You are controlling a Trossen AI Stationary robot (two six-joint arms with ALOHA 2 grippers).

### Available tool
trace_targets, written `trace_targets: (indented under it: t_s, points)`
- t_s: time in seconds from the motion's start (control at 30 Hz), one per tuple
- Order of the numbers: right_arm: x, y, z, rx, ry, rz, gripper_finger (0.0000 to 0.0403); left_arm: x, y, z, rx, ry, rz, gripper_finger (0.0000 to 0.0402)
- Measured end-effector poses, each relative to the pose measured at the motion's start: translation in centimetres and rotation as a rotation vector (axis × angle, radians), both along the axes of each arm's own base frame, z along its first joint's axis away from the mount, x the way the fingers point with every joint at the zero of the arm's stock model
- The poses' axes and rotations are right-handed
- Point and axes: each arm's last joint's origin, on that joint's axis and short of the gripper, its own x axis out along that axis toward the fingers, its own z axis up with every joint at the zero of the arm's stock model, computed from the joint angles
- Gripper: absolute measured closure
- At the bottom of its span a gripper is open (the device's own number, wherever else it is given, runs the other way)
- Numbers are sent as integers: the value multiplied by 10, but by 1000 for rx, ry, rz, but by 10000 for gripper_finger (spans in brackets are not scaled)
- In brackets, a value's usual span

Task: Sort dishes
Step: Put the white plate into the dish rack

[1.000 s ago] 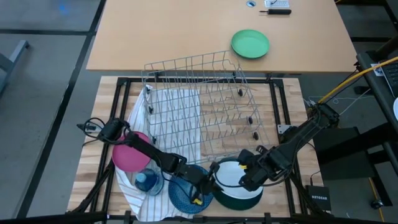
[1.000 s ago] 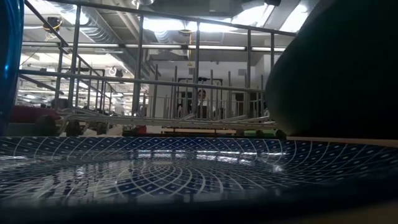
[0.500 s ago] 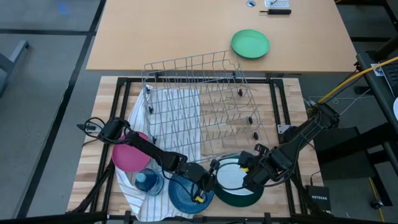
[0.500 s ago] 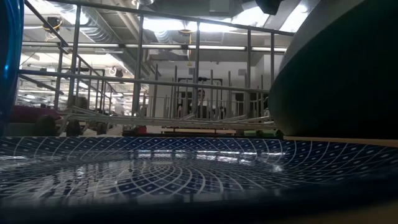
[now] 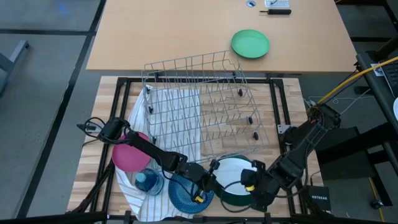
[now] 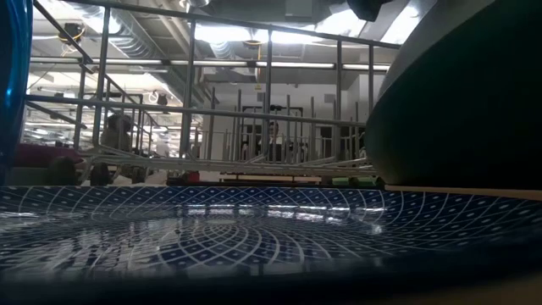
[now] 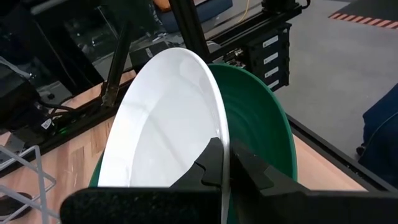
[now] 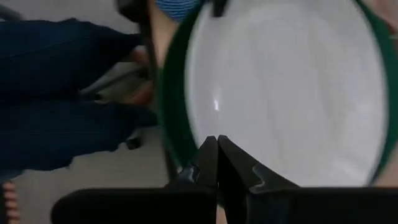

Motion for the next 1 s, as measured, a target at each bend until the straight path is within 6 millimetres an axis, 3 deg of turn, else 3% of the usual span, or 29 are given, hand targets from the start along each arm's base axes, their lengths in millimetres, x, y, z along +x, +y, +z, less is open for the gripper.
trace_targets:
  t_s: [0.47,0.77,1.0]
  points:
    - [7,9,7,145,-48,33,389,0,0,0,3,-1,0,401]
    - [7,8,5,127,-46,40,286,0,0,0,13,-4,-4,401]
    - [11,12,-10,48,-3,44,232,0,0,0,13,-5,-4,401]
